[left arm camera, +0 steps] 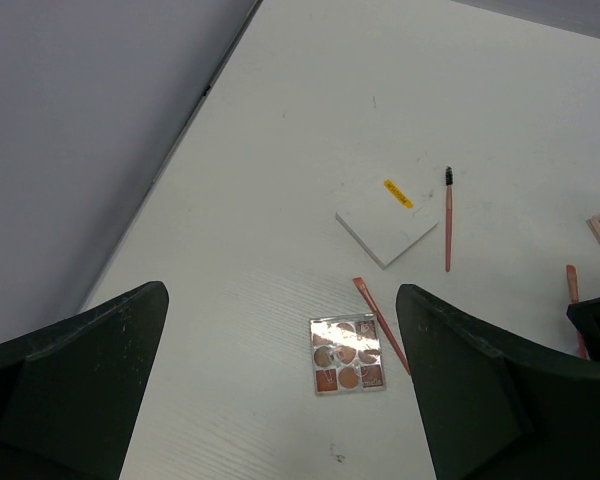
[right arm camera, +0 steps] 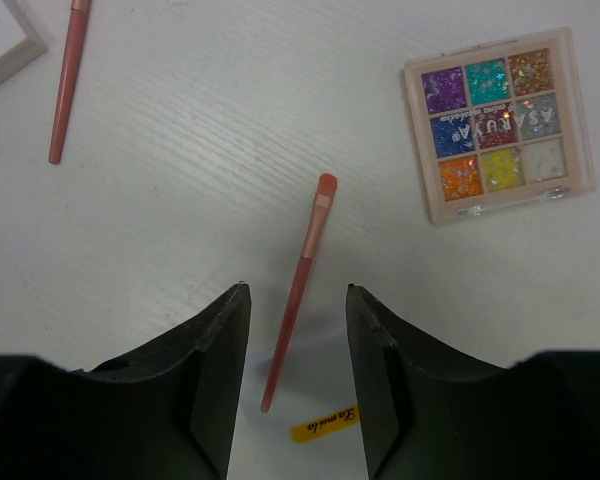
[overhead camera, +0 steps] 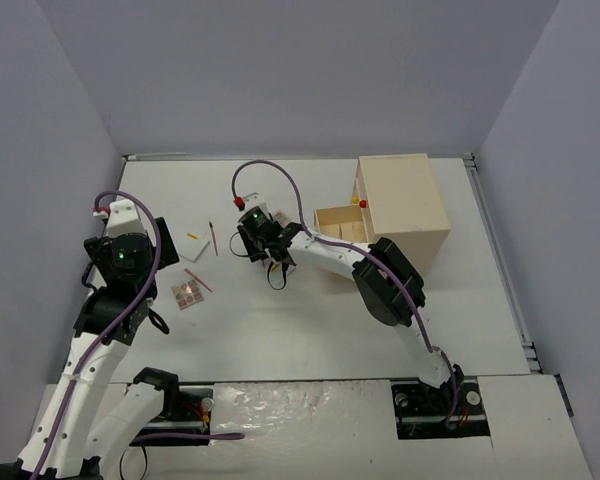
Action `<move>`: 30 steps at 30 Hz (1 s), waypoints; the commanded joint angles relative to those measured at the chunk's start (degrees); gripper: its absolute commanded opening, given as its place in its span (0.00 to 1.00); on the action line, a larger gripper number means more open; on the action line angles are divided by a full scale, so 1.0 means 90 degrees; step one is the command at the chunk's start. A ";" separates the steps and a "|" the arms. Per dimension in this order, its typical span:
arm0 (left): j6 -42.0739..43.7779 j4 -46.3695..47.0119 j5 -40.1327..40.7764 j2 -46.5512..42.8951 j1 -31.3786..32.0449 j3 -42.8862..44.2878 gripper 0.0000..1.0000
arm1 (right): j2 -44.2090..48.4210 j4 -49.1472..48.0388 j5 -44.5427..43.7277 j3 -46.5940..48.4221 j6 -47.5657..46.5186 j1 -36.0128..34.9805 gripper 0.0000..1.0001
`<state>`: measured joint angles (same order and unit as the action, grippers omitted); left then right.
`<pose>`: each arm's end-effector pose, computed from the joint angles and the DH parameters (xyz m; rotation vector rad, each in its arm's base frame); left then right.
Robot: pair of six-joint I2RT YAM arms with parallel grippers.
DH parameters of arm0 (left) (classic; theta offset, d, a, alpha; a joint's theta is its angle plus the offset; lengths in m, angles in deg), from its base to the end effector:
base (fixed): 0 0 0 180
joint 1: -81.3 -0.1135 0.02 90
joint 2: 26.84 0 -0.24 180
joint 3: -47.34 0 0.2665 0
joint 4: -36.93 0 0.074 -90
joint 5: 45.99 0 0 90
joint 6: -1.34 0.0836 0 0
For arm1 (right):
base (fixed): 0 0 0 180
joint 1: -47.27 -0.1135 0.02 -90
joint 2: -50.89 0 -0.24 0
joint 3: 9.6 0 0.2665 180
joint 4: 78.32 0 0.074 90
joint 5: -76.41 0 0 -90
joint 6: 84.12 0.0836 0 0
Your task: Organize the makeup
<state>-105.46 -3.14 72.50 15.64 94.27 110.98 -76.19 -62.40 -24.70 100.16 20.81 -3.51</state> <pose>0.2341 -0.0130 0.3240 -0.3932 1.8191 0.1132 0.3600 0.4156 0.1401 -0.5597 2.1011 0.4590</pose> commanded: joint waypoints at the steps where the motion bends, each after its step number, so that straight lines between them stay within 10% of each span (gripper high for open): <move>1: -0.0080 0.0254 0.0001 0.0070 -0.0071 0.0282 0.97 | -0.0137 -0.0496 0.0045 0.0256 0.0000 -0.0077 0.38; 13: -0.0097 0.0244 -0.0011 0.0085 -0.0093 0.0282 0.97 | -0.0058 -0.0572 -0.0078 0.0022 -0.0057 -0.0109 0.00; 30: -0.0102 0.0084 -0.0619 0.0674 -0.0103 0.0447 0.97 | 0.4112 -0.0458 -0.1169 -0.2083 -0.0603 0.0419 0.00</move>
<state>-105.67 -3.23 69.96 18.80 93.71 111.00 -48.57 -65.24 -31.00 86.30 15.92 -3.77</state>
